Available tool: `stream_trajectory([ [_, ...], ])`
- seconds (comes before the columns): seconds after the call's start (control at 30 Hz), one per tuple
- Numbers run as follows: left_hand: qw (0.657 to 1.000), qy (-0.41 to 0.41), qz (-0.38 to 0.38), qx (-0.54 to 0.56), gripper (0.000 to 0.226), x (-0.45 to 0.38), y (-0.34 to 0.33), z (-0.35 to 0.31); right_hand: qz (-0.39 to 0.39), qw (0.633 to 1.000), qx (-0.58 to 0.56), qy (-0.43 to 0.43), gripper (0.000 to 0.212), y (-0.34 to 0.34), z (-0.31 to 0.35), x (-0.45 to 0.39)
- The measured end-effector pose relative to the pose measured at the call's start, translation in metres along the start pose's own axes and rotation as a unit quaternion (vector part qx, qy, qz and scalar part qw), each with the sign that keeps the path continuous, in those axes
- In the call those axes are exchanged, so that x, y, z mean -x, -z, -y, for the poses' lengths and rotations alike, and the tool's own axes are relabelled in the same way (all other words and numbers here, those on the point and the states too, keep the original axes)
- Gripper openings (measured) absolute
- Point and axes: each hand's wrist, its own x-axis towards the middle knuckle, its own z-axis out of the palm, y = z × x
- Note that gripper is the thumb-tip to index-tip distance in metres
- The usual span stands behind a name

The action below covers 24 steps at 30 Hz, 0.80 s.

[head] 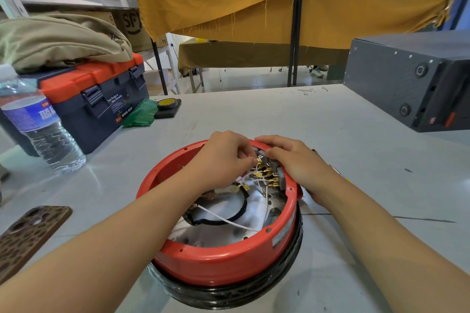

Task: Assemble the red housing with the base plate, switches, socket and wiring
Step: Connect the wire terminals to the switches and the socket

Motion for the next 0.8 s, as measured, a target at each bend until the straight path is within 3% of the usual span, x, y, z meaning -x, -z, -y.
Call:
stream_trajectory([
  [0.37,0.999,0.043,0.008,0.024,0.015,0.0010,-0.0013,-0.0060,0.006,1.000,-0.004,-0.005,0.033,0.0007,-0.0027,-0.0024],
  [0.8,0.999,0.038,0.009,0.007,0.013,0.0003,-0.0022,-0.0074,0.005,1.000,-0.006,-0.003,0.034,0.0007,-0.0047,-0.0047],
])
